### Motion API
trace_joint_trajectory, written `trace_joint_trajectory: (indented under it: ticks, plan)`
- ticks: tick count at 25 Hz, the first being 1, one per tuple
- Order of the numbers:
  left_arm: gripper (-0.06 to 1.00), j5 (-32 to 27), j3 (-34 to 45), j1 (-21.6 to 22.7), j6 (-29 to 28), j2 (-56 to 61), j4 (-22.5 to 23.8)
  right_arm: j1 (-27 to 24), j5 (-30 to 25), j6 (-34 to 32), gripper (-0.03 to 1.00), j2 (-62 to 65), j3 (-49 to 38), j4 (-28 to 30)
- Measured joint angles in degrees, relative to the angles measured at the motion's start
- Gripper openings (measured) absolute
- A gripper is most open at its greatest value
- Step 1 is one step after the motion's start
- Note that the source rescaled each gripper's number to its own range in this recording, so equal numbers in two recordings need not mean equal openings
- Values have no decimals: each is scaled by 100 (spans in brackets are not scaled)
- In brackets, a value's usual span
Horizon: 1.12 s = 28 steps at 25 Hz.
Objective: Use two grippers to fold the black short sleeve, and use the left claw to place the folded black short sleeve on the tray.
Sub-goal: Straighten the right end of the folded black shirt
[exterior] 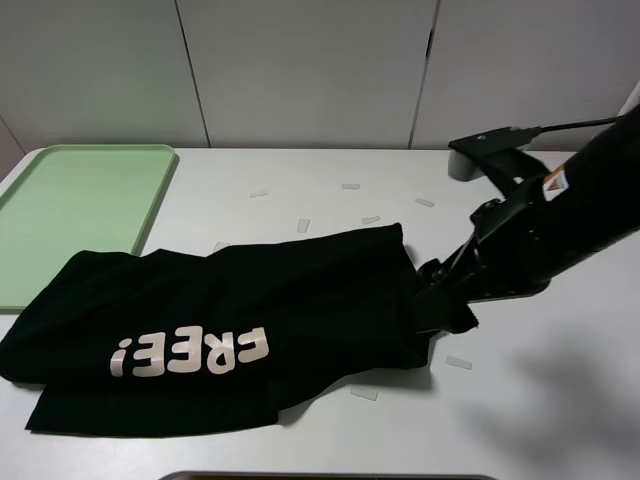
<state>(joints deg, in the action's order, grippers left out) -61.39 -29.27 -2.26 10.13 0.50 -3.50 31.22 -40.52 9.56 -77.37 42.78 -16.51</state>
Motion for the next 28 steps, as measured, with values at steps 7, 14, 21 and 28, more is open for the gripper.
trace_joint_trajectory:
  ticks: [7,14,21,28]
  plan:
    - [100,0,0,0,0,0,0,-383,-68,887,99,-1281,1018,-724]
    - [100,0,0,0,0,0,0,-734,-281,1066,99,-2684,1860,-799]
    - [100,0,0,0,0,0,0,-865,-295,1887,99,-3466,2196,-1245]
    - [100,0,0,0,0,0,0,-934,-284,2113,99,-3842,2204,-1713]
